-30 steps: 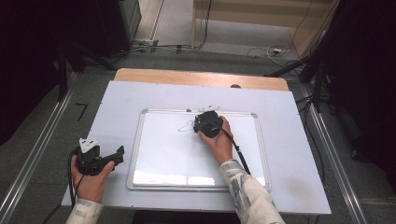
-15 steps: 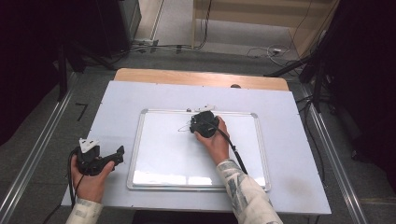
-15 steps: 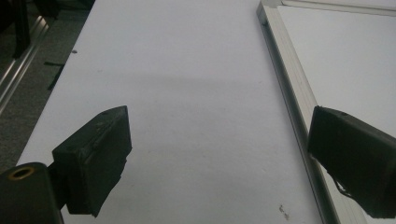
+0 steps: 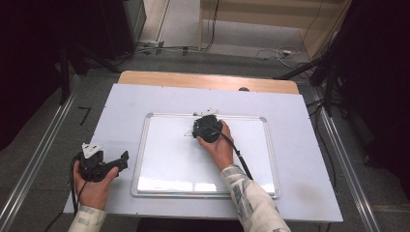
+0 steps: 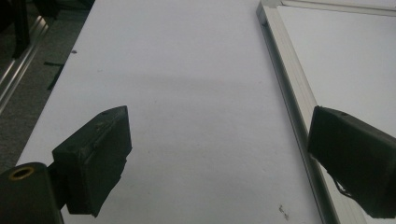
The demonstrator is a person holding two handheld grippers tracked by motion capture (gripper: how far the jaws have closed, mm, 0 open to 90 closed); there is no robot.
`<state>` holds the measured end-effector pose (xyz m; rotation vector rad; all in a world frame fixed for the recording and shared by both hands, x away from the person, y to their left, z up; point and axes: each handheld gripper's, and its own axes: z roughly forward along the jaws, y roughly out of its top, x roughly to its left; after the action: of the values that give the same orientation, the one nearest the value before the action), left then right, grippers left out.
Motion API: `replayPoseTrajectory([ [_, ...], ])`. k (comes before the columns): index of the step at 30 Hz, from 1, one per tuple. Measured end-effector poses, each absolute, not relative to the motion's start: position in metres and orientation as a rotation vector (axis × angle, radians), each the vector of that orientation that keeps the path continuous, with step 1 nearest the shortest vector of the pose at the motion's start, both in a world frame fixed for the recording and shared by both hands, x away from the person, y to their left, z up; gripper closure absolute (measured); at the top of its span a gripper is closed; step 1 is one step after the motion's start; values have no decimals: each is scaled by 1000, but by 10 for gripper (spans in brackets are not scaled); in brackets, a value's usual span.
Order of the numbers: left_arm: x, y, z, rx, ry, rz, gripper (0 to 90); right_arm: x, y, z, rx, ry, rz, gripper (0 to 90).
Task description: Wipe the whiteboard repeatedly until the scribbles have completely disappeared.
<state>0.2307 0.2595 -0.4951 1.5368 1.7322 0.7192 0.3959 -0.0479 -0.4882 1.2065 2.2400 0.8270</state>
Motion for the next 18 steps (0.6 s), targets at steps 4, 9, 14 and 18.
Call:
replayPoseTrajectory([
  [4,231,260,-495,1537,1733,719,71,395,-44,-488,1195,2246,826,390],
  [9,231,260,-495,1537,1732,719,71,394,-39,-488,1186,2253,826,390],
  [14,231,260,-495,1537,1733,719,71,393,-34,-489,1175,2262,833,390],
  [18,231,260,-495,1537,1733,719,70,392,-30,-489,1166,2267,833,390],
])
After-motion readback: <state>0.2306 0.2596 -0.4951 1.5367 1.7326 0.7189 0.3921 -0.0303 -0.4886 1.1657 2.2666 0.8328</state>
